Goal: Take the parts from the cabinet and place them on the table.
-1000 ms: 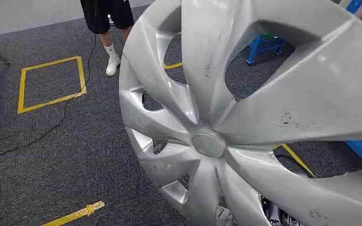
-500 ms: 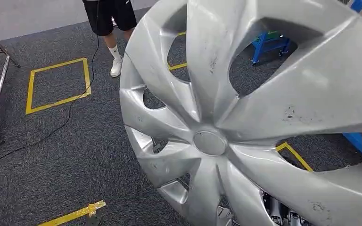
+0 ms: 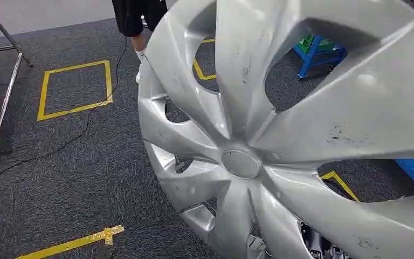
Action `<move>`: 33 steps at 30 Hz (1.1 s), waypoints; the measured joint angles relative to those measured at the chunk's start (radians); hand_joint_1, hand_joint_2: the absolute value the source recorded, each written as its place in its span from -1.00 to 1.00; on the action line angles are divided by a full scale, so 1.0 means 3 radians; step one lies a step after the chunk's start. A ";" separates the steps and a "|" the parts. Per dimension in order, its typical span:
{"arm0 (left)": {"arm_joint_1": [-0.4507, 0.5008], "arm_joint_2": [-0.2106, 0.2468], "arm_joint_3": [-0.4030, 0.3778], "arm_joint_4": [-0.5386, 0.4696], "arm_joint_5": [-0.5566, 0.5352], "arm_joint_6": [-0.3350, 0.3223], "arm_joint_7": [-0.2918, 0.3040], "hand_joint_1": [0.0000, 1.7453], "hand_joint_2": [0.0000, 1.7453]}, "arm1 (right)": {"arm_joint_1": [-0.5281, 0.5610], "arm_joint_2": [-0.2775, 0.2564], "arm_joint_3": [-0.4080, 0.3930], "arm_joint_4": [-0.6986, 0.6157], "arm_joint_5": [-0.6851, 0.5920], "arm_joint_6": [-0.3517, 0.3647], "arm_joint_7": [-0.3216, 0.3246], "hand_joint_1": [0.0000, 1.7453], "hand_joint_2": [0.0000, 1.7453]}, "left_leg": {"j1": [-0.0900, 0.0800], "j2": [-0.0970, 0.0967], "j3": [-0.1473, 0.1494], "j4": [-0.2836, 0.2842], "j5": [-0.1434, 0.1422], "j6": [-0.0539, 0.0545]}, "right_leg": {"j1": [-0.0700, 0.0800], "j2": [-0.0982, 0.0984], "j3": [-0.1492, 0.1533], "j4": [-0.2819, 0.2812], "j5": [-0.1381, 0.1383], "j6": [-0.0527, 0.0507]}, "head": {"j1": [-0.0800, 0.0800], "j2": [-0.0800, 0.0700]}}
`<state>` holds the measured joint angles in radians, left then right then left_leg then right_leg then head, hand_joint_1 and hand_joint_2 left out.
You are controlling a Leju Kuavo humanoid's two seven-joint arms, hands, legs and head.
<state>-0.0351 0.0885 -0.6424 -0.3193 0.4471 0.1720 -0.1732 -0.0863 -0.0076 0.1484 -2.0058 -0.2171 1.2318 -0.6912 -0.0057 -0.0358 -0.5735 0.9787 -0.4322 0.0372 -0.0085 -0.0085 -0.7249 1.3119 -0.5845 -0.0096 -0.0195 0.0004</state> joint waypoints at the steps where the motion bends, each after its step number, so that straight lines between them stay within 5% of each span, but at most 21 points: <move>1: 0.0003 -0.0001 0.0000 0.0000 -0.0003 0.0000 0.0003 -1.00 1.00 | 0.0005 -0.0001 -0.0005 0.0001 0.0004 0.0000 0.0000 1.00 1.00 | 0.0002 -0.0029 0.0000 0.0003 -0.0001 -0.0001 | -0.0008 0.0000 -0.0028 0.0038 0.0012 0.0025 | 0.0000 0.0000; 2: 0.0004 -0.0003 0.0000 0.0000 -0.0006 0.0000 0.0003 -1.00 1.00 | 0.0005 -0.0003 -0.0008 0.0001 0.0004 0.0000 0.0000 1.00 1.00 | 0.0008 -0.0067 0.0001 0.0007 0.0000 -0.0004 | -0.0023 0.0002 0.0034 -0.0094 0.0082 0.0065 | 0.0001 0.0000; 4: 0.0002 -0.0010 0.0000 0.0000 -0.0020 0.0000 0.0003 -1.00 1.00 | 0.0003 -0.0003 -0.0006 0.0000 0.0003 0.0000 0.0000 1.00 1.00 | 0.0025 -0.0145 0.0001 0.0033 -0.0012 -0.0032 | -0.0053 0.0050 0.0314 -0.0659 0.0309 0.0147 | 0.0000 0.0000; 5: 0.0002 -0.0011 0.0000 -0.0001 -0.0022 0.0000 0.0003 -1.00 1.00 | 0.0002 -0.0003 -0.0008 0.0000 0.0003 0.0000 0.0000 1.00 1.00 | 0.0028 -0.0179 -0.0015 0.0064 -0.0029 -0.0059 | -0.0083 0.0183 0.0448 -0.0939 0.0380 0.0171 | 0.0004 0.0000; 7: 0.0005 -0.0005 0.0001 -0.0001 -0.0028 0.0001 0.0004 -1.00 1.00 | 0.0005 -0.0003 -0.0013 -0.0008 -0.0001 0.0000 -0.0001 1.00 1.00 | 0.0015 -0.0221 -0.0060 0.0100 -0.0040 -0.0095 | -0.0053 0.0159 0.0454 -0.0937 0.0381 0.0080 | 0.0010 0.0000; 9: 0.0020 -0.0010 -0.0001 0.0000 -0.0030 0.0001 0.0008 -1.00 1.00 | 0.0002 0.0003 -0.0013 -0.0009 0.0003 0.0000 0.0000 1.00 1.00 | 0.0034 -0.0256 -0.0079 0.0091 -0.0026 -0.0119 | -0.0031 0.0122 0.0449 -0.0935 0.0383 0.0044 | 0.0013 0.0000; 10: 0.0025 -0.0003 -0.0001 0.0000 -0.0031 0.0001 0.0010 -1.00 1.00 | 0.0000 0.0004 -0.0014 -0.0009 0.0001 0.0000 0.0000 1.00 1.00 | 0.0041 -0.0275 -0.0082 0.0107 -0.0039 -0.0130 | -0.0063 0.0090 0.0455 -0.0946 0.0393 0.0020 | 0.0014 0.0000; 12: 0.0022 -0.0006 -0.0001 0.0000 -0.0036 0.0003 0.0011 -1.00 1.00 | -0.0001 0.0015 -0.0015 -0.0015 -0.0001 0.0000 0.0000 1.00 1.00 | 0.0031 -0.0033 -0.0174 0.0305 -0.0168 -0.0160 | -0.0050 0.0038 0.0468 -0.0949 0.0385 -0.0016 | -0.0018 0.0000; 13: 0.0011 -0.0005 0.0000 0.0000 -0.0036 0.0005 0.0011 -1.00 1.00 | -0.0001 0.0018 -0.0015 -0.0019 0.0000 0.0000 0.0000 1.00 1.00 | 0.0038 0.0046 -0.0305 0.0576 -0.0307 -0.0174 | -0.0037 0.0008 0.0469 -0.0948 0.0380 -0.0024 | -0.0017 0.0000; 15: 0.0007 -0.0013 -0.0001 0.0000 -0.0042 0.0001 0.0011 -1.00 1.00 | 0.0002 0.0018 -0.0017 -0.0019 0.0000 0.0001 0.0000 1.00 1.00 | 0.0046 0.0084 -0.0571 0.1113 -0.0506 -0.0182 | -0.0018 -0.0068 0.0463 -0.0947 0.0372 -0.0035 | -0.0017 0.0000; 16: 0.0012 -0.0019 -0.0003 0.0000 -0.0044 0.0001 0.0014 -1.00 1.00 | 0.0007 0.0018 -0.0017 -0.0019 0.0003 0.0001 0.0000 1.00 1.00 | 0.0048 0.0085 -0.0620 0.1199 -0.0504 -0.0179 | -0.0010 -0.0102 0.0463 -0.0947 0.0369 -0.0040 | -0.0016 0.0000; 17: 0.0015 -0.0020 -0.0001 0.0000 -0.0046 0.0001 0.0015 -1.00 1.00 | 0.0009 0.0018 -0.0017 -0.0019 0.0003 0.0002 0.0000 1.00 1.00 | 0.0048 0.0087 -0.0588 0.1122 -0.0437 -0.0171 | -0.0003 -0.0136 0.0465 -0.0947 0.0365 -0.0043 | -0.0017 0.0000; 19: 0.0011 -0.0018 0.0000 0.0000 -0.0046 0.0006 0.0020 -1.00 1.00 | 0.0007 0.0020 -0.0018 -0.0019 0.0003 0.0005 0.0000 1.00 1.00 | 0.0034 0.0151 -0.0296 0.0556 -0.0159 -0.0132 | 0.0013 -0.0205 0.0477 -0.0948 0.0359 -0.0050 | -0.0015 0.0000; 20: 0.0007 -0.0014 0.0000 0.0000 -0.0047 0.0008 0.0022 -1.00 1.00 | 0.0007 0.0024 -0.0018 -0.0020 0.0003 0.0006 0.0000 1.00 1.00 | 0.0006 0.0274 -0.0129 0.0264 -0.0055 -0.0093 | 0.0017 -0.0232 0.0486 -0.0950 0.0356 -0.0051 | -0.0017 0.0000; 21: -0.0004 -0.0008 0.0001 0.0000 -0.0051 0.0009 0.0023 -1.00 1.00 | 0.0009 0.0028 -0.0018 -0.0022 0.0003 0.0008 0.0000 1.00 1.00 | -0.0050 0.0449 -0.0077 0.0146 -0.0104 -0.0064 | 0.0035 -0.0260 0.0488 -0.0947 0.0348 -0.0037 | -0.0011 0.0000; 25: -0.0004 0.0006 0.0000 -0.0001 -0.0052 0.0020 0.0031 -1.00 1.00 | 0.0007 0.0039 -0.0019 -0.0024 0.0003 0.0009 0.0000 1.00 1.00 | -0.0062 0.0286 -0.0082 0.0094 -0.0077 -0.0026 | 0.0036 -0.0401 0.0524 -0.0975 0.0334 0.0003 | -0.0017 0.0000; 26: 0.0009 0.0001 0.0000 -0.0001 -0.0053 0.0020 0.0033 -1.00 1.00 | 0.0007 0.0039 -0.0023 -0.0027 0.0003 0.0009 0.0000 1.00 1.00 | -0.0011 0.0238 0.0007 0.0032 -0.0028 -0.0019 | 0.0020 -0.0329 0.0510 -0.0938 0.0307 0.0018 | -0.0013 0.0001; 27: -0.0005 -0.0008 0.0000 -0.0004 -0.0056 0.0020 0.0034 -1.00 1.00 | 0.0009 0.0039 -0.0028 -0.0030 0.0004 0.0009 0.0000 1.00 1.00 | -0.0007 0.0194 0.0017 0.0012 -0.0018 -0.0003 | 0.0017 -0.0151 0.0459 -0.0814 0.0241 0.0009 | -0.0003 0.0000; 28: -0.0018 -0.0008 0.0001 -0.0004 -0.0056 0.0018 0.0034 -1.00 1.00 | 0.0012 0.0039 -0.0035 -0.0031 0.0000 0.0011 0.0000 1.00 1.00 | -0.0007 0.0150 0.0012 0.0013 -0.0011 0.0008 | 0.0011 -0.0054 0.0359 -0.0593 0.0142 -0.0006 | 0.0006 0.0000; 31: -0.0018 -0.0015 0.0001 -0.0004 -0.0057 0.0015 0.0036 -1.00 1.00 | 0.0033 0.0038 -0.0055 -0.0031 0.0004 0.0015 0.0000 1.00 1.00 | -0.0007 0.0000 0.0007 0.0017 -0.0011 0.0007 | 0.0002 0.0004 0.0015 0.0065 -0.0061 0.0001 | 0.0022 0.0000; 33: -0.0008 -0.0017 0.0000 -0.0004 -0.0060 0.0014 0.0036 -1.00 1.00 | 0.0038 0.0038 -0.0071 -0.0029 0.0006 0.0017 0.0000 1.00 1.00 | 0.0000 -0.0108 0.0013 0.0023 -0.0014 0.0001 | -0.0010 0.0011 0.0098 -0.0185 0.0101 0.0068 | 0.0020 0.0000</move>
<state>-0.0376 0.0835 -0.6424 -0.3204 0.4292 0.1762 -0.1625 -0.0749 0.0038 0.1270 -2.0146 -0.2152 1.2367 -0.6912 -0.0058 -0.0681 -0.5695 0.9856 -0.4365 0.0376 -0.0114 -0.0053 -0.6953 1.2564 -0.5541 0.0107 -0.0134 0.0004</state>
